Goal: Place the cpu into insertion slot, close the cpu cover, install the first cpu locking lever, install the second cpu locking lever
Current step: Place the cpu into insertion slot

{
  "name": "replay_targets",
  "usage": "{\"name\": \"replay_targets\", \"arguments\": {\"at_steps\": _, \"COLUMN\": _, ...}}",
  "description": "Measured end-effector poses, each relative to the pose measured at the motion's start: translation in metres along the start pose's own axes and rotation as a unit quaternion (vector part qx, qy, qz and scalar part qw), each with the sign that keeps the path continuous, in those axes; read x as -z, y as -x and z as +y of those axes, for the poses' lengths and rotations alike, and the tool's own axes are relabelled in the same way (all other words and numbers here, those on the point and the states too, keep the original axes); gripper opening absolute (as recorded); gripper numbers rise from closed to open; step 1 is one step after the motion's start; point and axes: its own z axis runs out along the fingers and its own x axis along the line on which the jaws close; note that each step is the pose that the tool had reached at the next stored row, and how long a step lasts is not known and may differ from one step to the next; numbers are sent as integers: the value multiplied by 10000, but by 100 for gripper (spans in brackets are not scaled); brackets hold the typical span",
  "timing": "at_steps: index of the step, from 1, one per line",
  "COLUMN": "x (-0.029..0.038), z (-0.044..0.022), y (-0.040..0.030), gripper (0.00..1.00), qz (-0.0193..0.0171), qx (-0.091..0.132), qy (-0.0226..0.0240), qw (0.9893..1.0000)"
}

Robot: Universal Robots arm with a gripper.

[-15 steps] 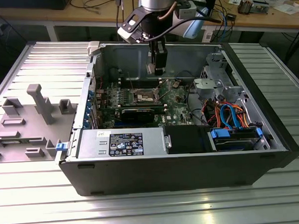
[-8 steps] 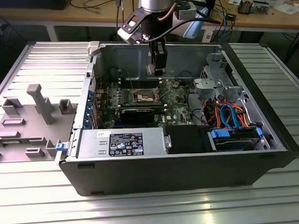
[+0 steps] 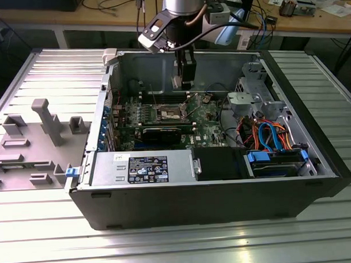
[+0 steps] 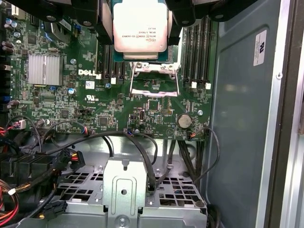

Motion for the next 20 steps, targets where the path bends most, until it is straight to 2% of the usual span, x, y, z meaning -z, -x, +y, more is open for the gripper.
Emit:
{"name": "replay_targets", "arguments": {"at_steps": 14, "x": -36, "z": -6, "y": 1, "gripper": 54, "qz": 0, "qx": -1, "qy": 1, "qw": 10000}}
{"name": "replay_targets", "arguments": {"at_steps": 20, "x": -57, "z": -33, "y": -1, "gripper": 54, "qz": 0, "qx": -1, "qy": 1, "qw": 10000}}
